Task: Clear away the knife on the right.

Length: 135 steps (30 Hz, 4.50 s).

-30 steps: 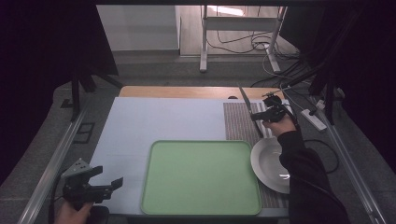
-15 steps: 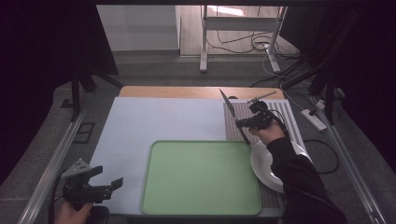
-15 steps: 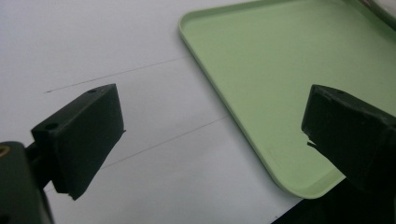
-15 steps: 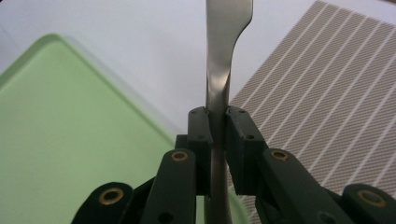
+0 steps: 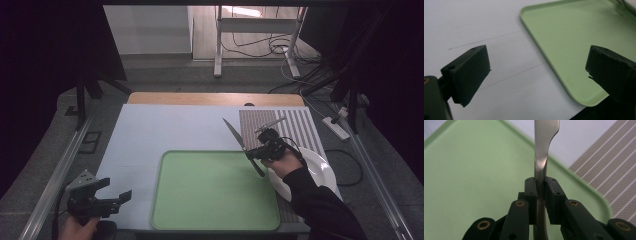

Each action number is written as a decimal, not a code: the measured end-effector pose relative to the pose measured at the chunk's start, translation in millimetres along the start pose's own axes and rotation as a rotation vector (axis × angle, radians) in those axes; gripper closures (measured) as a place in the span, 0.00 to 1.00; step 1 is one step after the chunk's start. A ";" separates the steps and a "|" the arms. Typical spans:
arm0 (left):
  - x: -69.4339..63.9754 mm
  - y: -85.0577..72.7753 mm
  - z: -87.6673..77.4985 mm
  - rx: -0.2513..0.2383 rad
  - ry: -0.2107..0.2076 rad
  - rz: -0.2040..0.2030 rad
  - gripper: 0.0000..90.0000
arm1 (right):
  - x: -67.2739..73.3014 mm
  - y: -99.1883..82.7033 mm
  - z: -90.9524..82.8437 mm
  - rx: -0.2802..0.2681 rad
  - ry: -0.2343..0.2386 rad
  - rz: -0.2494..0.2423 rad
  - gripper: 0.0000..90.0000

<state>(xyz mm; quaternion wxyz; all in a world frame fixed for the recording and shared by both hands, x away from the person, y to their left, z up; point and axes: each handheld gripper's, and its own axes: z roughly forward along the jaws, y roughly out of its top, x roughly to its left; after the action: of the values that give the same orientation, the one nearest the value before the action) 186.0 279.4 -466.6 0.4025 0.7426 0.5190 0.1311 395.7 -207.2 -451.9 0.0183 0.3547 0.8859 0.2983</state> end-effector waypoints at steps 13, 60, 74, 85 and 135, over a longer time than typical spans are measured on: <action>0.1 -0.1 -0.1 -0.001 -0.001 0.000 0.06 | 28.6 -25.2 14.7 0.123 -0.026 -0.020 0.90; -0.2 -0.1 0.1 0.003 0.000 0.004 0.06 | 22.2 -13.3 52.5 0.205 -0.052 -0.136 1.00; -0.7 0.1 0.3 0.003 0.001 0.003 0.06 | 3.8 -35.9 28.8 0.237 -0.098 -0.091 1.00; -0.8 0.1 0.3 0.003 0.001 0.005 0.06 | -4.5 -41.2 23.3 0.224 -0.092 -0.050 1.00; -2.2 -0.7 -0.2 0.004 -0.008 0.026 0.06 | 6.1 -30.7 -18.6 0.001 -0.149 0.004 0.10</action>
<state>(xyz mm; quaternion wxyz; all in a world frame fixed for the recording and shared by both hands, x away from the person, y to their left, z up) 184.4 277.7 -466.6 0.4011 0.7507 0.5079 0.1323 367.6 -230.4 -452.1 0.0833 0.3778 0.8815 0.2708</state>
